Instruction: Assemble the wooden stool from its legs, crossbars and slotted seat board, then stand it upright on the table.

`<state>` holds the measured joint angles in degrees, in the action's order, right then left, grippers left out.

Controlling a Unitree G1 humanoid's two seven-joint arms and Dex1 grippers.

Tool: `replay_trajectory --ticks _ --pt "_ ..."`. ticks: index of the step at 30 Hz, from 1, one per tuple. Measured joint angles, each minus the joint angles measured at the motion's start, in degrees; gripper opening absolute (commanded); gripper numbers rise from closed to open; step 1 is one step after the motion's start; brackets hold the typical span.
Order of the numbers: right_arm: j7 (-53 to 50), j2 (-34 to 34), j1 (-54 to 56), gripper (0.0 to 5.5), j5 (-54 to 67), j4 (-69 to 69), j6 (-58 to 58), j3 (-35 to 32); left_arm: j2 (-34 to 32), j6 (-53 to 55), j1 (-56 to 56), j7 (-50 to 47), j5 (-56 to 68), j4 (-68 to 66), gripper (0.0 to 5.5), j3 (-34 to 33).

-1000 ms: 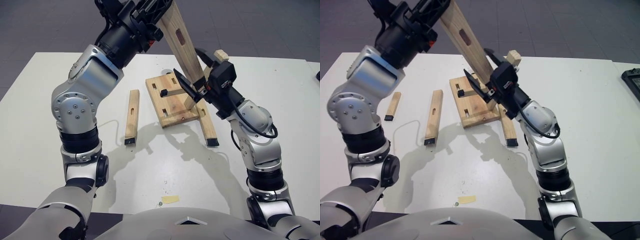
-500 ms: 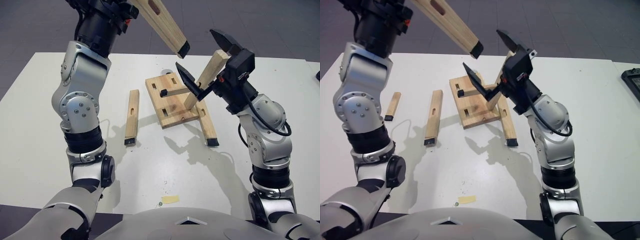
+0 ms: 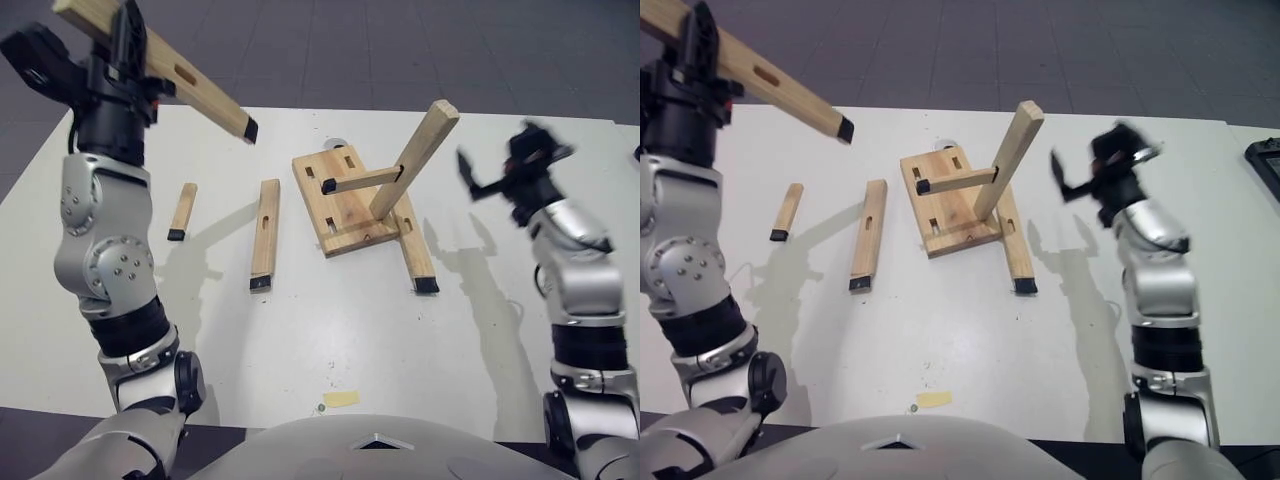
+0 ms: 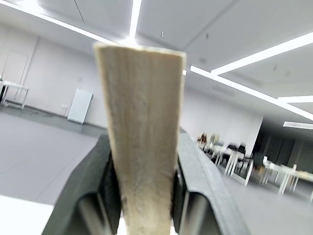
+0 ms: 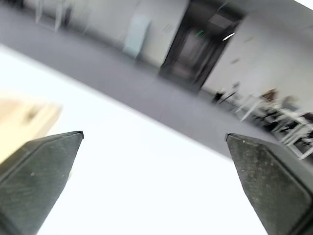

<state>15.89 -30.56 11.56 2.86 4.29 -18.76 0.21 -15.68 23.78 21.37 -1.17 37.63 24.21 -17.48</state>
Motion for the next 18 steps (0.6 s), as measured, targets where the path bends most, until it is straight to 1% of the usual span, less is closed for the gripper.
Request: replay_trajectory --ticks 4,6,9,12,15,18 --pt "2.0 0.7 -2.3 5.40 -3.1 -3.9 3.0 4.0 2.7 0.7 -3.9 -1.0 -0.9 2.1 1.03 2.4" --pt "3.2 1.1 -2.7 5.40 -3.2 -4.6 3.3 4.6 4.1 0.8 -4.5 -1.8 -0.9 2.9 1.03 3.5" --pt "5.2 2.5 -2.7 5.40 -2.7 -4.6 3.7 5.1 6.6 1.3 -4.6 -2.6 -1.6 4.4 1.03 6.8" --pt "7.0 2.9 -2.8 5.40 -0.7 -3.5 2.4 4.6 8.4 1.3 -4.6 -3.2 -2.0 5.0 1.03 8.3" --pt "9.3 3.1 -2.9 5.40 1.9 0.6 -1.4 3.6 9.5 1.3 -4.6 -4.1 -2.6 5.3 1.03 8.6" --pt "9.3 3.4 -2.9 5.40 0.7 0.7 -3.7 5.0 10.2 1.3 -4.6 -4.4 -3.3 5.3 1.03 9.1"
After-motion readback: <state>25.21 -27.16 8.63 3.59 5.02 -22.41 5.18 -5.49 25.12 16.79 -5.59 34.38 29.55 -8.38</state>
